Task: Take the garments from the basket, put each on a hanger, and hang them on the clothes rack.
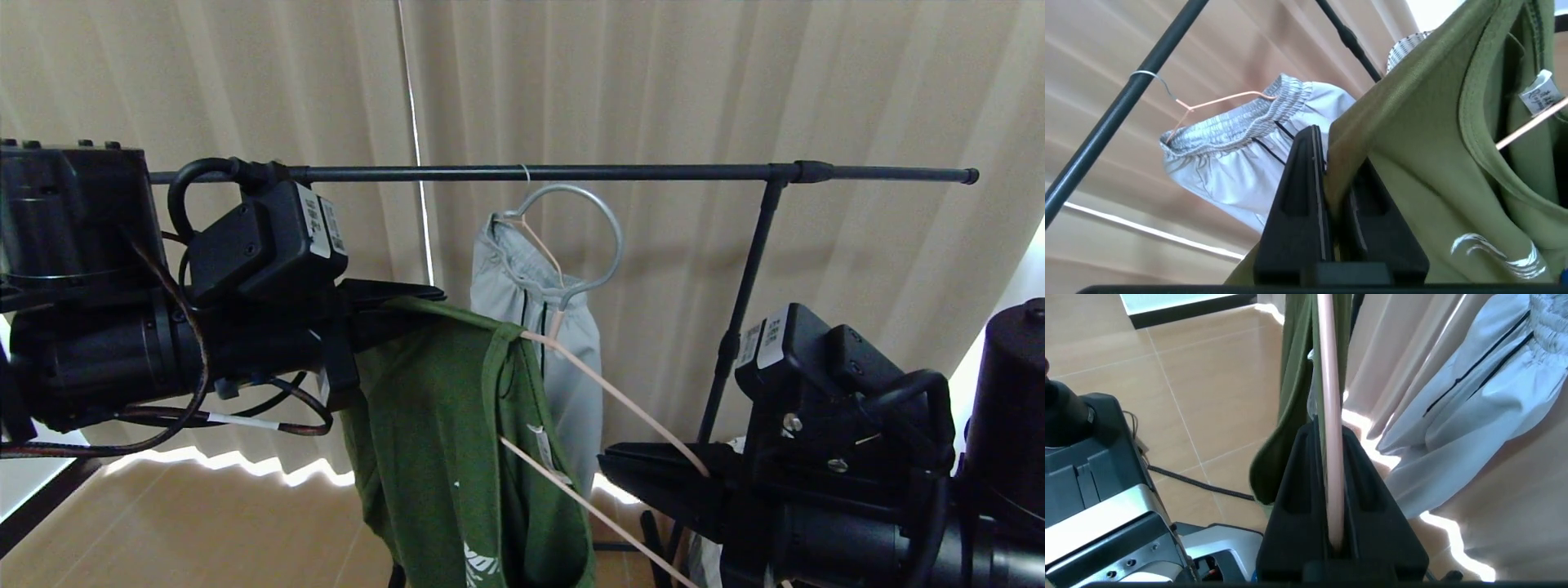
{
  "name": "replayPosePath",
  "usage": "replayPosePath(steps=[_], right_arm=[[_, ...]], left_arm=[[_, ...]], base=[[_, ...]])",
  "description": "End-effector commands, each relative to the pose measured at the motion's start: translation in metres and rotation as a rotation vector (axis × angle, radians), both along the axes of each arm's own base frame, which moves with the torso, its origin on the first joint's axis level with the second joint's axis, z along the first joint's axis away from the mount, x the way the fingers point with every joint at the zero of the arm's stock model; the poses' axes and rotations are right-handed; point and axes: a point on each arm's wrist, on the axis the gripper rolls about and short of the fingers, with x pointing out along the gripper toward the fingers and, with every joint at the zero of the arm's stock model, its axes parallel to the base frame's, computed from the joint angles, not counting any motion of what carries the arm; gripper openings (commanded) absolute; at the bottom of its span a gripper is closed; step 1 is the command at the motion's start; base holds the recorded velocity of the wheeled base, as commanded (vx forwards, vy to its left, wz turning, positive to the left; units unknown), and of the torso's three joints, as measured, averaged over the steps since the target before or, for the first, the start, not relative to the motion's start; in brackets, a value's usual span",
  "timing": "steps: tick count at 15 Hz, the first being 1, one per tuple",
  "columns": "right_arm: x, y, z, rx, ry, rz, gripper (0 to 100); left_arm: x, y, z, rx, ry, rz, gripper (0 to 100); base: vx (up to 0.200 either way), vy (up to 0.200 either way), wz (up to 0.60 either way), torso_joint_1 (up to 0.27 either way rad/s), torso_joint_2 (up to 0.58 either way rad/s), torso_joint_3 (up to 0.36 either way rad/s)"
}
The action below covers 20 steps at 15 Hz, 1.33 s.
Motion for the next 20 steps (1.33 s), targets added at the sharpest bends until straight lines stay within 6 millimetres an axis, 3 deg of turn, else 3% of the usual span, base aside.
replayPosePath(steps=[1,2,3,10,13,17,20], right_arm=[[0.000,0.000,0.000,0.001,-0.001,-0.003,0],[0.000,0.000,-0.001,-0.003,0.001,-0.004,0],[0.000,-0.001,-0.001,-0.005,0.002,-0.007,100],[-0.001,-0.005,0.004,0.021,-0.012,-0.018,100],[0.004,-0.024,0.007,0.026,-0.023,-0.092,100],[0.005,-0.037,0.010,0.032,-0.051,-0.171,100],[0.013,-0.050,0.010,0.027,-0.055,-0.250,100]], left_arm=[[-0.001,0.001,0.002,-0.003,-0.008,0.002,0],[-0.002,0.001,0.002,-0.004,-0.009,0.002,0],[-0.002,0.001,0.003,-0.005,-0.011,0.002,0],[0.000,0.008,0.003,-0.004,-0.014,0.032,0],[-0.002,0.020,-0.001,0.017,-0.012,0.155,0],[-0.012,0.025,-0.008,-0.010,-0.073,0.186,0],[-0.012,0.038,-0.016,0.001,-0.091,0.398,0]], base=[[0.000,0.000,0.00,0.000,0.00,0.000],[0.000,0.000,0.00,0.000,0.00,0.000],[0.000,0.000,0.00,0.000,0.00,0.000],[0.000,0.000,0.00,0.000,0.00,0.000],[0.000,0.000,0.00,0.000,0.00,0.000],[0.000,0.000,0.00,0.000,0.00,0.000],[0.000,0.000,0.00,0.000,0.00,0.000]])
